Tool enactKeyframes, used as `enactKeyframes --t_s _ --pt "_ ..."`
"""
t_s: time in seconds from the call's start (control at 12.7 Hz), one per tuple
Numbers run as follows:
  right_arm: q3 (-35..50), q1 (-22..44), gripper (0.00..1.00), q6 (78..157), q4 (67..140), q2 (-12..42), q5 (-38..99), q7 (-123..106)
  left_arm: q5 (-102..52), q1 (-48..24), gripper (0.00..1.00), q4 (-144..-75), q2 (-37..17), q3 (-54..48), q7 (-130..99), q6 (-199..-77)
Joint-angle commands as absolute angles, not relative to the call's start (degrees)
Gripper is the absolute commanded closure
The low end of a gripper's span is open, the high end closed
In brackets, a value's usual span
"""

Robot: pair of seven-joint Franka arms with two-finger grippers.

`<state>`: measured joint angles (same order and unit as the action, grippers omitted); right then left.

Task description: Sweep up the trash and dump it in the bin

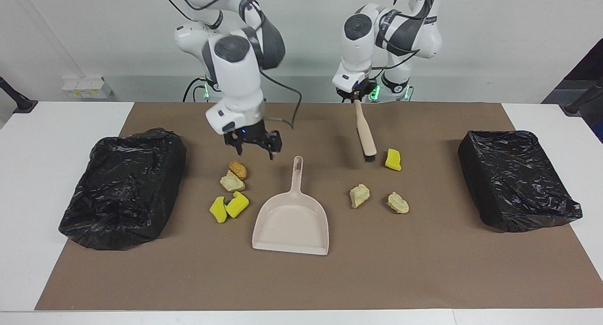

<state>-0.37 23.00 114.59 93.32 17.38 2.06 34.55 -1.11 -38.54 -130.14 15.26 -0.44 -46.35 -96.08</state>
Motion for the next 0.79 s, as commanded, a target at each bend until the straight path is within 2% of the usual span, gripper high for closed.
enactKeyframes --t_s 0.0,0.16,0.4,0.55,0.63,0.71 --pt "-0.3 25.4 0.0 118.6 91.7 20.8 4.4 38.9 -0.3 -35.2 1.0 -132.8 17.4 -1.1 -48.1 -95.5" --pt "-0.3 28.2 0.0 122.0 92.9 23.7 4.3 39.7 -0.3 -31.7 1.0 -134.8 18.4 -1.2 -49.4 -97.6" --pt "-0.3 28.7 0.0 123.7 97.1 23.6 3.8 37.1 -0.2 -25.2 1.0 -137.7 18.5 -1.2 -49.5 -102.7" --pt "-0.3 28.7 0.0 123.2 97.9 23.4 4.0 37.1 -0.2 -25.4 1.0 -141.0 18.2 -1.4 -51.5 -104.9" --pt "-0.3 28.8 0.05 122.8 97.8 23.4 4.0 37.2 -0.2 -25.7 1.0 -142.5 17.8 -1.4 -53.2 -108.0" --pt "-0.3 28.8 0.3 122.7 97.8 23.4 4.1 37.4 -0.2 -25.6 1.0 -142.6 16.5 -1.5 -53.9 -110.5"
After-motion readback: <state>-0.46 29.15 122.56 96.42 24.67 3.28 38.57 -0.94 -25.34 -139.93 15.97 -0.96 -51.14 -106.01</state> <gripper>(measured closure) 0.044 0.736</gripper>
